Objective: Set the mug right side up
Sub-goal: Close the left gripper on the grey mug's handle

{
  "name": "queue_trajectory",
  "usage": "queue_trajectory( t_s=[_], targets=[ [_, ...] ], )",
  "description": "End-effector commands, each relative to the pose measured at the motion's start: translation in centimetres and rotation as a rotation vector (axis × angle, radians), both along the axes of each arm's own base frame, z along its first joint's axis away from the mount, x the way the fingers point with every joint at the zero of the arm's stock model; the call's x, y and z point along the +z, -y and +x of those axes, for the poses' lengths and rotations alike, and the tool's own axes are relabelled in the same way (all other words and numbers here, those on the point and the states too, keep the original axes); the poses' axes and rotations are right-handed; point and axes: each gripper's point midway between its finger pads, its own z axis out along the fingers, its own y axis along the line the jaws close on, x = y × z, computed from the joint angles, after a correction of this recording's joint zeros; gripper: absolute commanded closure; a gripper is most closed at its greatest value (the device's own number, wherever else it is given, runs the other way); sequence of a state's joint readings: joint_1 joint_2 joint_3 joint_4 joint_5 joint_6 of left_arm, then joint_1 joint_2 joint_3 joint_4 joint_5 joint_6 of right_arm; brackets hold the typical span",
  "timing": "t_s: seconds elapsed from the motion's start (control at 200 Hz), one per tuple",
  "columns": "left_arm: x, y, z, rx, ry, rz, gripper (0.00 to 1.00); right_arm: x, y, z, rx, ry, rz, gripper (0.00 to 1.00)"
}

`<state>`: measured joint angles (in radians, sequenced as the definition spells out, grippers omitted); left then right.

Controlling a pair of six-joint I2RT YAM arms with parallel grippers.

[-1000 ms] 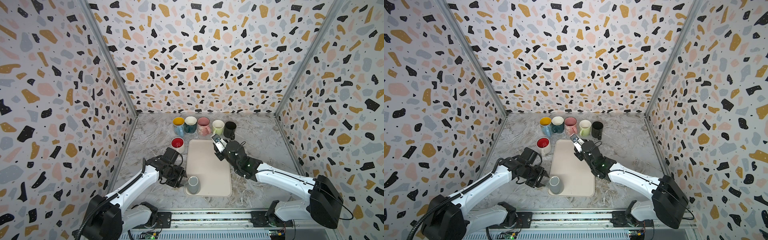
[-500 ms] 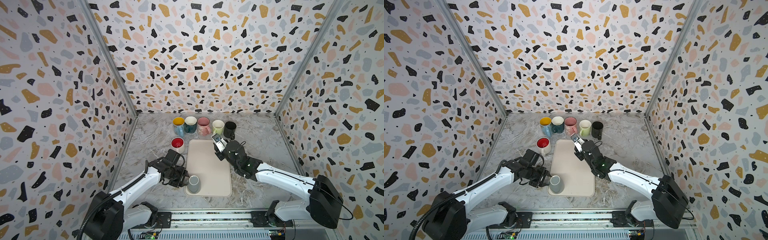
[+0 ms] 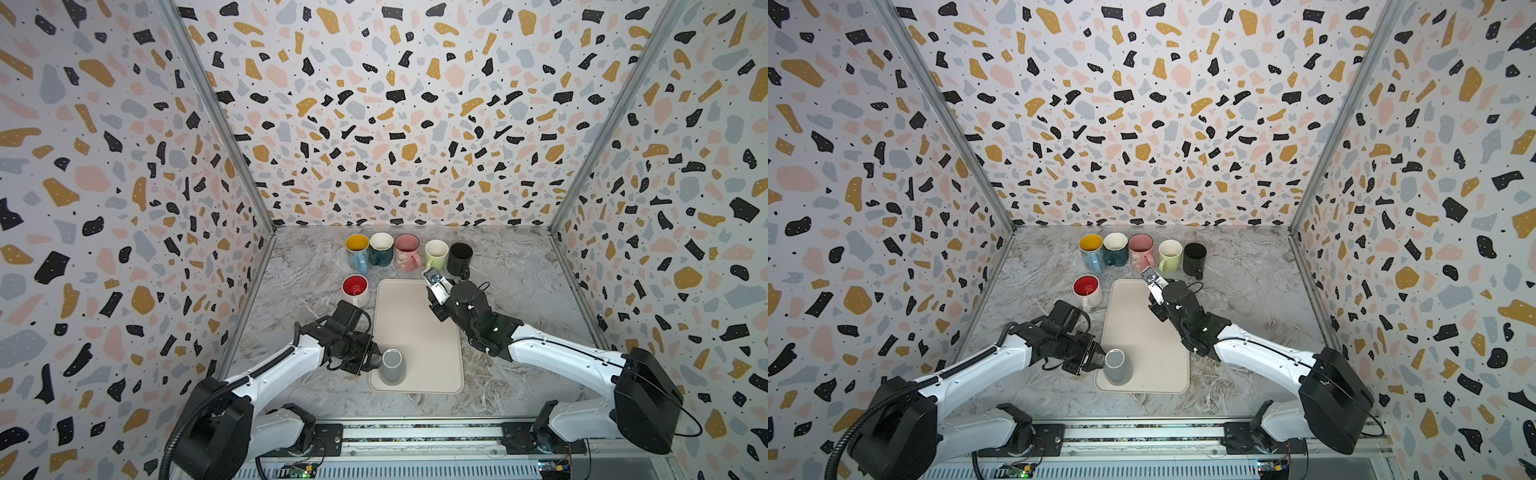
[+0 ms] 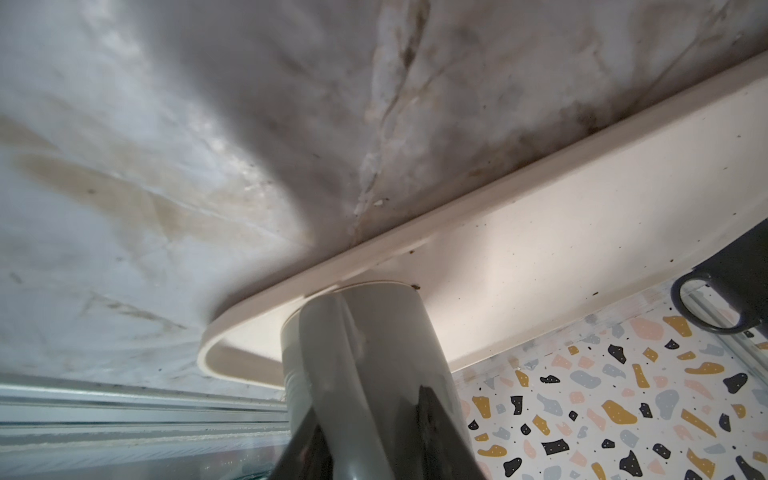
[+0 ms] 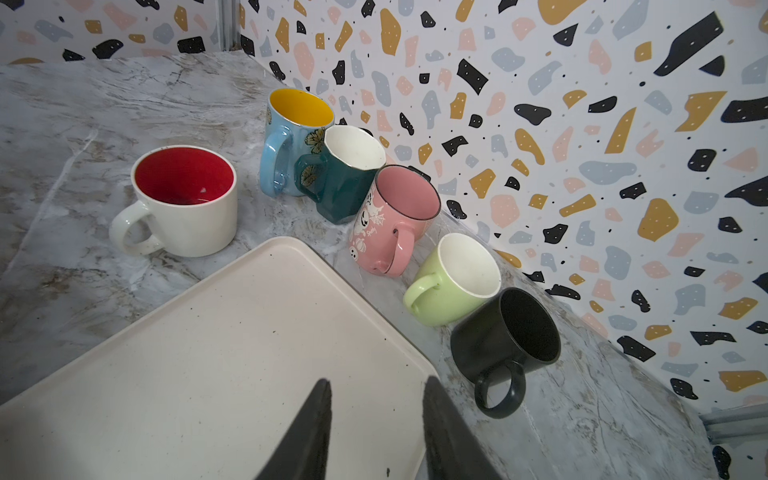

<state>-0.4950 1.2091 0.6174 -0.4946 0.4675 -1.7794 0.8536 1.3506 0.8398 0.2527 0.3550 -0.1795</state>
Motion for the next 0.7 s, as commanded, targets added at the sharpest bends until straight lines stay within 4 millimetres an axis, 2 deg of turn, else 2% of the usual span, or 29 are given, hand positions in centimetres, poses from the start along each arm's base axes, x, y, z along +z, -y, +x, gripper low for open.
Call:
queue_trajectory(
  t_s=[0.0,0.2,0.37,0.501,0.696],
  targets=[
    [0.0,0.8,0.0,-0.012,-0.005,-0.037,0.7,1.2,0.0,0.3,-0.013,0.008,0.033,0.61],
    [-0.2,1.1,0.2,-0.016,-0.001,-0.052,0.82,0.8,0.1,0.4,-0.017,0.002,0.026,0.62],
    [-0.4,1.7,0.8,-0.015,0.013,-0.078,1.0,0.6,0.2,0.4,-0.02,-0.001,0.022,0.62],
    [-0.1,2.4,1.9,-0.033,0.068,-0.108,1.0,0.5,0.3,0.5,-0.027,-0.003,0.012,0.62],
    [2.4,4.6,6.2,-0.115,0.31,-0.172,1.0,0.4,0.8,0.4,-0.04,-0.005,0.0,0.62]
  ],
)
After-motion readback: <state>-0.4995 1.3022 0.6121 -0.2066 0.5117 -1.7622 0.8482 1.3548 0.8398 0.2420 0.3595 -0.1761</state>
